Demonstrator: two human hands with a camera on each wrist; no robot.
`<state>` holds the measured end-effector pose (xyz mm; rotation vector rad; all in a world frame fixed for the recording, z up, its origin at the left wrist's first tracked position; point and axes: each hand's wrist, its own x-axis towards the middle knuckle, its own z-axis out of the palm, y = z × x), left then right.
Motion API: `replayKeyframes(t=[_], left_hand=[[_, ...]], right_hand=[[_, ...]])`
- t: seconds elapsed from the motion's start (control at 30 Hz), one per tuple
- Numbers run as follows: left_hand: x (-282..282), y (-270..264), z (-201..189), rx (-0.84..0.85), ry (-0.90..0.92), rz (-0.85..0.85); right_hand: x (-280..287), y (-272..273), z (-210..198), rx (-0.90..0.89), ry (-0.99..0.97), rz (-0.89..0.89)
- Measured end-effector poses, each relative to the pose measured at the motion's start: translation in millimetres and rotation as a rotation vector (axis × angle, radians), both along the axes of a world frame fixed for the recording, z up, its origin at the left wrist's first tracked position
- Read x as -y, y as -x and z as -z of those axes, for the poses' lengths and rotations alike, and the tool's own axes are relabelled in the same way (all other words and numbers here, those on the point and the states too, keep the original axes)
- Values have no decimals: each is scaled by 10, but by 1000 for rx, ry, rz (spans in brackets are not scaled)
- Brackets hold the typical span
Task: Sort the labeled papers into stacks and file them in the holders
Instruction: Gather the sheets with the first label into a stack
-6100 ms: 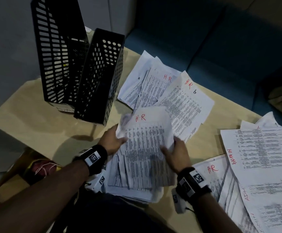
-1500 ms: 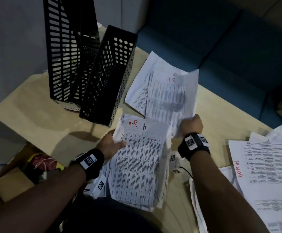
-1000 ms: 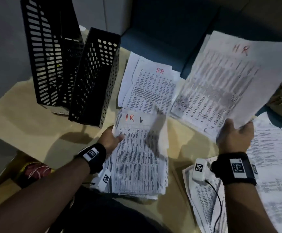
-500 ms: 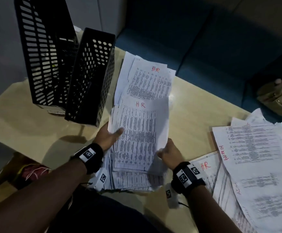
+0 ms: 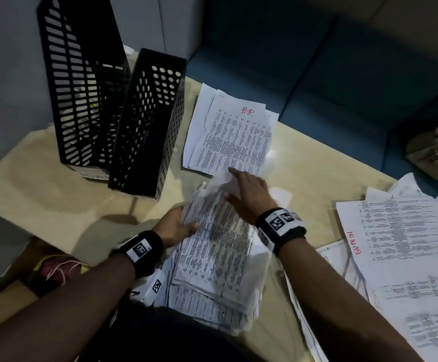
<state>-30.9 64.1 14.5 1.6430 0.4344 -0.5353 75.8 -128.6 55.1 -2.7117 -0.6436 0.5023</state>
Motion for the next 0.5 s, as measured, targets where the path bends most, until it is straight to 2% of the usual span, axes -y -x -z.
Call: replayKeyframes(t=[0.13, 0.23, 0.4, 0.47, 0.5], left_hand=[[32, -34, -1, 67, -69, 64], [48, -51, 165, 79, -101, 57], [131, -108, 85, 56, -213, 67], [62, -81, 106, 5, -113, 35], [18, -73, 101, -10, -59, -3]], right_hand=[[-266, 191, 167, 23, -87, -127], [-396, 204, 261, 27, -249, -157], [-474, 75, 270, -49, -448, -37], [-387, -77, 230, -48, -446, 87], [-318, -189, 224, -18, -430, 206]])
